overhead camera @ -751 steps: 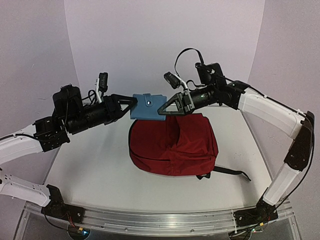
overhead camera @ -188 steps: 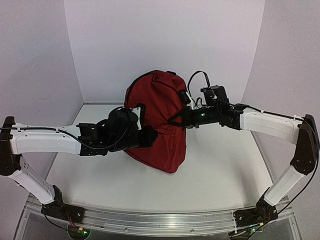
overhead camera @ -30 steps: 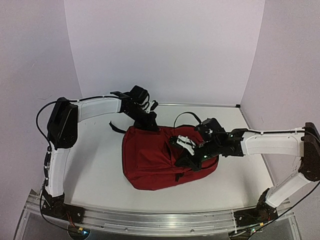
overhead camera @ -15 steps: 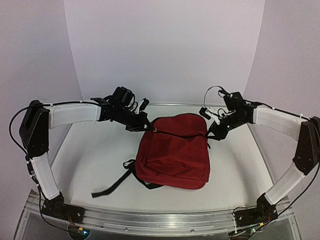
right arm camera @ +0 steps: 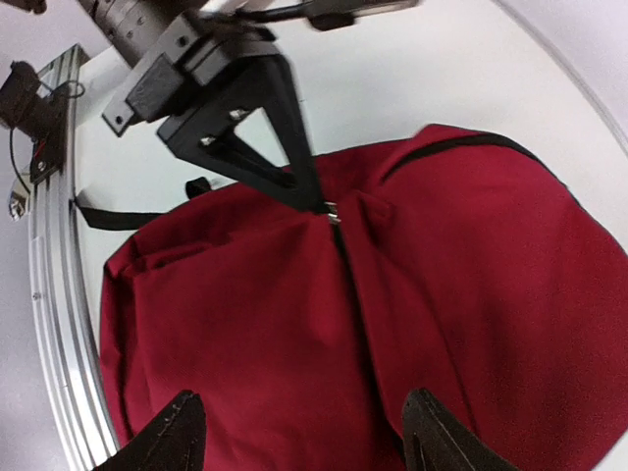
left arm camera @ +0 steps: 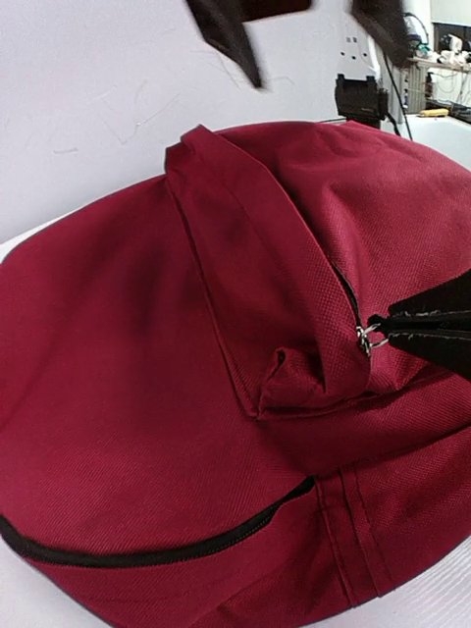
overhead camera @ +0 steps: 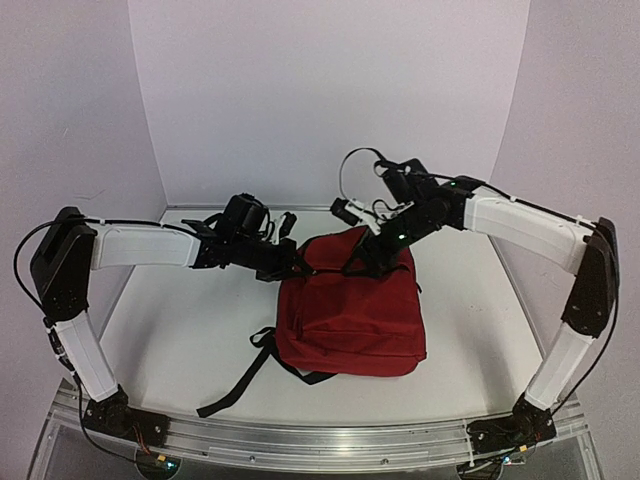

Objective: Pack the student bag
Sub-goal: Zip the student bag at the center of the board.

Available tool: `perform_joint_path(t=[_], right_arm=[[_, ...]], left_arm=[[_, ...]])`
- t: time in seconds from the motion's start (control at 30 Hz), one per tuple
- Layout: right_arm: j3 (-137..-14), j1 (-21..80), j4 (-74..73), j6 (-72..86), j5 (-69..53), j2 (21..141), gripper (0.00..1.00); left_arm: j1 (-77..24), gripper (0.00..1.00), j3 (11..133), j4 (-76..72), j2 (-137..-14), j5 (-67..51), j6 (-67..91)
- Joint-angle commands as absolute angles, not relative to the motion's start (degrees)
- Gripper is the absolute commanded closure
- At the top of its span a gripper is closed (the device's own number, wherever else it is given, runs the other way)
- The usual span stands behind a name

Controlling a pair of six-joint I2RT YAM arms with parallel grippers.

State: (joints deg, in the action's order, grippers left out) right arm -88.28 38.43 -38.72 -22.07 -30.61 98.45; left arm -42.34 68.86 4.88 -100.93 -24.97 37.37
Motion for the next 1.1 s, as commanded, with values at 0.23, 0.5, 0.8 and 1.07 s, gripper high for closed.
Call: perform_joint_path(t=[0.23,0.5,0.8,1.07], right_arm=[[-96.5,43.3,-36.5,-19.0,-10.7,112.1,0.49],[-92.8,43.2,-35.9,-19.7,-2.4,107.2,1.00],[-89.1,43.1,-34.2,-16.6,1.4,102.2,1.00],[-85.1,42.0,-34.9,-15.7,-5.5,97.6,0.36]], left_arm=[[-39.5,1.00,66.4,4.0,-95.2,-21.2,38.4],[-35.6,1.00,63.6,5.3,-97.1,-20.2,40.7],[-34.3,1.00,65.6,5.2,-102.7,-20.3,40.6],[-34.3,0.65,66.3,7.7,-97.2,-18.6,37.6]])
